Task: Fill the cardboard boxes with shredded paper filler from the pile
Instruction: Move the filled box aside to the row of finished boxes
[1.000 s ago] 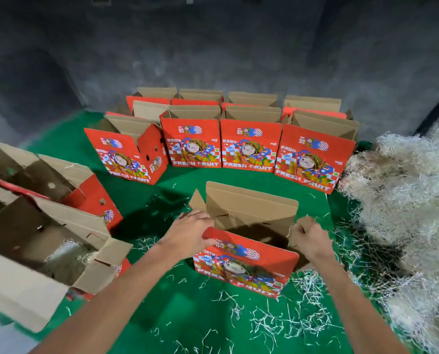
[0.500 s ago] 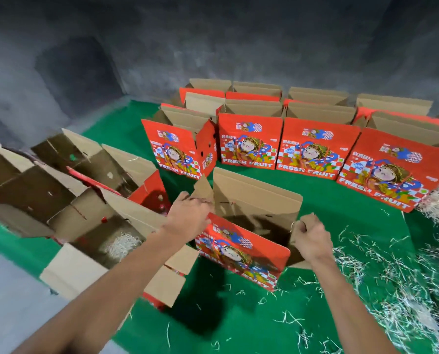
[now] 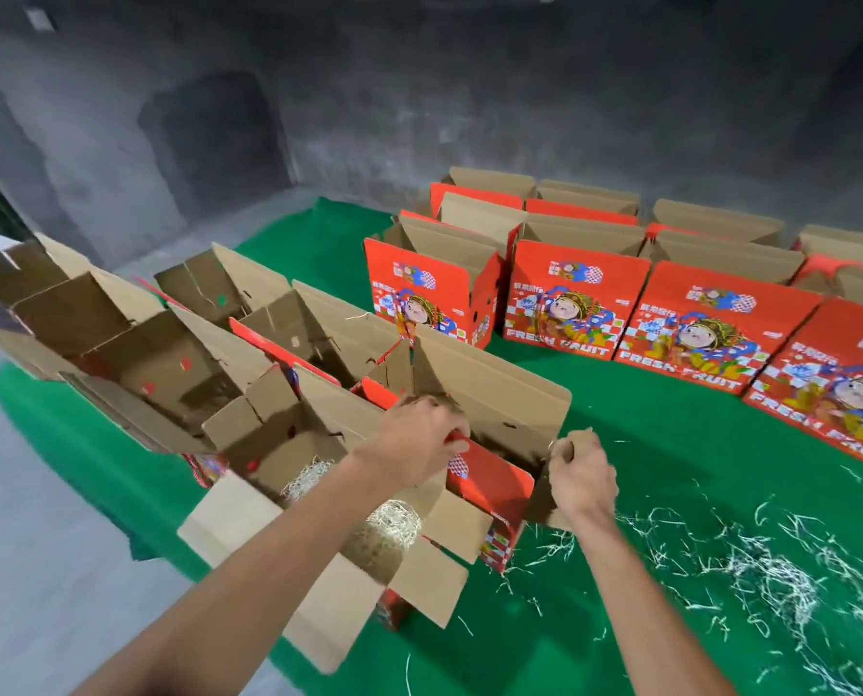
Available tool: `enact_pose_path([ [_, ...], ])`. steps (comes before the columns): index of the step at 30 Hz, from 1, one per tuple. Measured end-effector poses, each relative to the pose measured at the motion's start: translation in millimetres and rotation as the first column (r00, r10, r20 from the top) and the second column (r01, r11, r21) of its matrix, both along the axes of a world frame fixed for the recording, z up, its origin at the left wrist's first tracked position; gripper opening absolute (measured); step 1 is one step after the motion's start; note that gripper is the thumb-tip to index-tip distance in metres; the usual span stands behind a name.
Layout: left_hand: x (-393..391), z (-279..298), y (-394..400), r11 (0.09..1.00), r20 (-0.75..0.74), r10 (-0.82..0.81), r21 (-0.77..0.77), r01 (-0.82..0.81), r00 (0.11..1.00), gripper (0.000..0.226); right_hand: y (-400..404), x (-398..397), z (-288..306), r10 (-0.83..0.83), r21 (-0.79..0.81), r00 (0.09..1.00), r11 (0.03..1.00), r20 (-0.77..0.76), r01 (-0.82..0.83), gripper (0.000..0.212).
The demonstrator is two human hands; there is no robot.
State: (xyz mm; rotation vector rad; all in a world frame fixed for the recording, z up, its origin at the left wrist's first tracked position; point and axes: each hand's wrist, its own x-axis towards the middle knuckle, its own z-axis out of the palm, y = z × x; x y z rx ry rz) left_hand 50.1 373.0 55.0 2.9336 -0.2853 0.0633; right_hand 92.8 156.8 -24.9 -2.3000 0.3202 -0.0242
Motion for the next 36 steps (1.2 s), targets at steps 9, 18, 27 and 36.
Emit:
enact_pose_path([
  [9,-15.4,-15.6,22.7,0.999,0.042,-0.024,-0.038,0.025,0.999,0.032,47.4,9.6,3.3,-0.037,0.055,0.999,0.998,-0.031,0.038,0.014],
  [18,-12.5,-21.6,34.4,0.998,0.043,-0.02,-0.063,0.022,0.999,0.04,99.7,34.5,5.9,0.097,0.406,0.98,0.914,-0.173,-0.019,0.022],
  [27,-1.9,-23.0,42.5,0.998,0.074,0.005,-0.062,-0.001,0.997,0.043,148.9,64.6,3.1,0.234,0.427,0.948,0.896,-0.216,-0.124,0.028],
  [36,1.1,-23.3,62.6,0.998,0.07,0.016,-0.064,-0.011,0.997,0.049,182.1,73.4,5.9,0.299,0.54,0.92,0.833,-0.252,-0.123,0.011],
])
